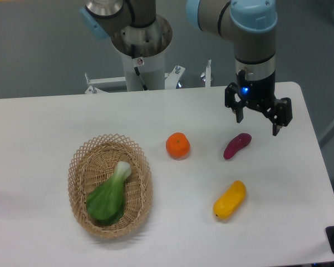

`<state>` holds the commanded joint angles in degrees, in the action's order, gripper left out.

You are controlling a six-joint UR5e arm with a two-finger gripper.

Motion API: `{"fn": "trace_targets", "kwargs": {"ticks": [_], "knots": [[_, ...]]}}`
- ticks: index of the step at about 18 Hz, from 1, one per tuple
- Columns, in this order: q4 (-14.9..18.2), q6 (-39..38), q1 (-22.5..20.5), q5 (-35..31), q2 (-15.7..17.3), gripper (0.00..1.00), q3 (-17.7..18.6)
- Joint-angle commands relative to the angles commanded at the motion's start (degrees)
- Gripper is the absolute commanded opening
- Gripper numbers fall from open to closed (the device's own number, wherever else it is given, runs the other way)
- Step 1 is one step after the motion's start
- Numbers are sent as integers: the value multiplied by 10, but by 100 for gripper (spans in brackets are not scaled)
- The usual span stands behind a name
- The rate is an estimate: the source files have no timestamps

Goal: Pick up the green vegetable from the basket
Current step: 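Move the open gripper over the wicker basket above the bok choy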

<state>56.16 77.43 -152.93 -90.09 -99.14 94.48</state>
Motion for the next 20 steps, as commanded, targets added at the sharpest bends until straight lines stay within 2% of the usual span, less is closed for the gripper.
{"fn": "trace_targets", "kwargs": {"ticks": [10,14,20], "knots": [[0,-4,14,13,4,100,12],[-4,-114,16,57,18,100,35],[-14,-267,70,68,18,100,34]]}}
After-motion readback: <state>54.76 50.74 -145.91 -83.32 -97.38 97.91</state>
